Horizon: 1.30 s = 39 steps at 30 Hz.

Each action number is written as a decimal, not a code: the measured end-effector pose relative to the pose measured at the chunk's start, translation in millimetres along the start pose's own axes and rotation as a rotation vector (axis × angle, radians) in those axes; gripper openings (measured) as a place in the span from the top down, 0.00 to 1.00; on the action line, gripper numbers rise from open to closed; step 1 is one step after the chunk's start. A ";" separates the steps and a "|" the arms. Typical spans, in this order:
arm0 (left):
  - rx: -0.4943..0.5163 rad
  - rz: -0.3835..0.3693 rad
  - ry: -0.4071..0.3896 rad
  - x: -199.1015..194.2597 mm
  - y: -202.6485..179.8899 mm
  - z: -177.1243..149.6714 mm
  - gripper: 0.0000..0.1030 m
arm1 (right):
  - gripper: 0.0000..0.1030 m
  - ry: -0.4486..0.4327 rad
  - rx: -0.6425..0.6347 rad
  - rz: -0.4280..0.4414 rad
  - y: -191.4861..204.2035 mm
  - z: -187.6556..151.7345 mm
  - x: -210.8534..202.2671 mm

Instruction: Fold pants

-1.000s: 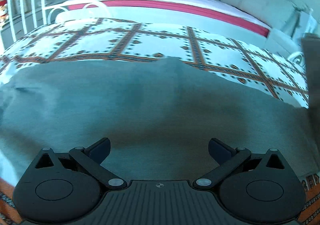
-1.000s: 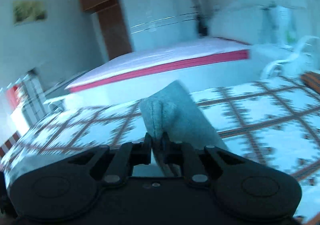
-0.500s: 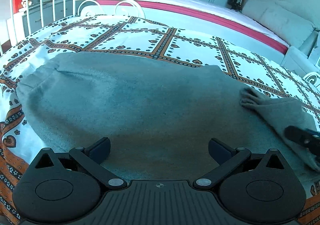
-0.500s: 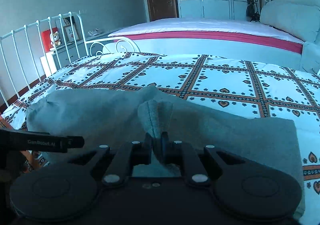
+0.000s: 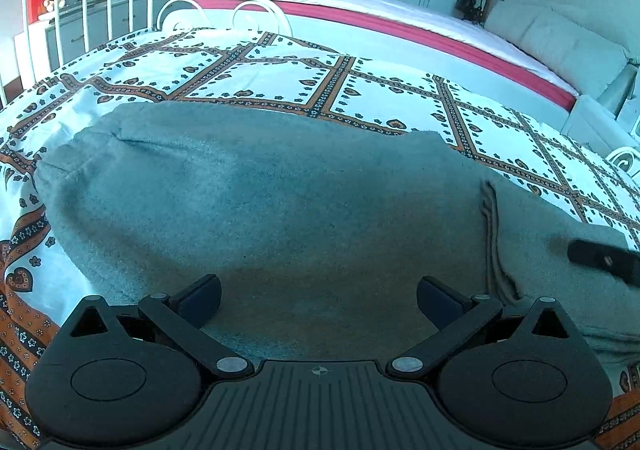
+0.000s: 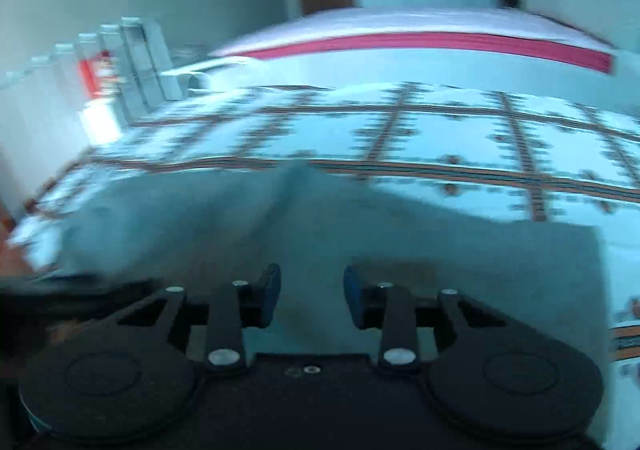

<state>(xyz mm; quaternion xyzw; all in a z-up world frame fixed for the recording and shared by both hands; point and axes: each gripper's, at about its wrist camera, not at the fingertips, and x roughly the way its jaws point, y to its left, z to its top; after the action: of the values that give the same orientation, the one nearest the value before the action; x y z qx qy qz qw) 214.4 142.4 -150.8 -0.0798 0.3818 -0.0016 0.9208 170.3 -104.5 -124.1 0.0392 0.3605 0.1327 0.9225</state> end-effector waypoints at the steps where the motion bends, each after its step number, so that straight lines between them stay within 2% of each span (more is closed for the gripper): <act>1: -0.003 -0.001 0.000 0.1 0.2 0.3 0.00 | 0.81 0.007 0.006 -0.036 -6.1 5.3 7.2; 4: -0.010 -0.003 0.000 0.3 0.8 0.7 0.00 | 0.89 0.003 0.023 -0.133 -19.8 18.1 24.1; 6: -0.012 -0.004 0.002 1.1 0.4 1.1 0.00 | 0.91 0.032 0.044 -0.152 -24.2 20.7 40.7; 8: -0.015 -0.004 0.005 2.0 0.6 1.5 0.00 | 0.90 0.110 0.042 -0.053 -14.4 12.0 59.4; 10: -0.020 -0.005 0.004 2.0 1.6 1.5 0.00 | 0.92 0.100 -0.081 -0.011 16.6 -5.2 56.4; 12: -0.020 -0.005 0.005 2.3 3.4 1.5 0.00 | 0.89 0.107 -0.097 0.060 32.0 -21.0 47.6; 14: -0.018 -0.004 0.007 2.4 3.8 0.9 0.00 | 0.89 0.099 -0.143 0.061 39.0 -30.9 36.9; 17: -0.015 -0.006 0.005 0.8 3.2 0.8 0.00 | 0.89 0.140 -0.139 0.120 32.6 -32.1 26.5; 20: -0.024 -0.008 0.003 -0.5 3.3 1.2 0.00 | 0.95 0.123 -0.256 0.104 40.3 -31.9 14.3; 22: -0.025 -0.010 0.000 -2.4 3.1 0.6 0.00 | 0.89 0.046 -0.186 0.080 37.6 -18.5 6.2; 23: -0.022 -0.010 0.000 -3.2 3.1 0.2 0.00 | 0.87 0.039 -0.177 0.092 39.4 -17.6 3.6; 24: -0.021 -0.011 0.000 -4.0 4.0 0.0 0.00 | 0.81 0.078 -0.215 0.113 45.4 -20.8 7.7; 25: -0.024 -0.013 -0.002 -5.2 5.1 0.0 0.00 | 0.82 0.111 -0.279 0.122 52.5 -29.6 11.1; 27: -0.040 -0.010 -0.009 -8.5 8.8 0.0 0.00 | 0.78 0.074 -0.385 0.102 62.6 -48.4 6.5; 29: -0.054 0.014 -0.026 -13.5 13.8 0.4 0.00 | 0.77 0.095 -0.426 0.076 65.9 -58.9 10.6; 32: -0.088 0.040 -0.052 -21.9 24.4 1.7 0.00 | 0.78 0.065 -0.508 0.048 74.5 -68.6 11.7; 34: -0.117 0.052 -0.051 -23.8 32.5 1.2 0.00 | 0.81 0.066 -0.472 0.048 76.8 -59.8 4.4; 37: -0.152 0.067 -0.029 -20.5 42.4 -0.7 0.00 | 0.78 0.038 -0.365 0.098 68.4 -46.4 -7.1; 39: -0.170 0.073 -0.016 -18.8 47.3 -2.2 0.00 | 0.74 0.088 -0.425 0.084 70.7 -55.0 4.4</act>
<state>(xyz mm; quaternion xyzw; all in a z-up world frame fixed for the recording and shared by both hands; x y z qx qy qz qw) 196.7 190.0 -146.1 -0.1437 0.3757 0.0651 0.9132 120.9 -36.6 -155.6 -0.1470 0.3626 0.2454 0.8870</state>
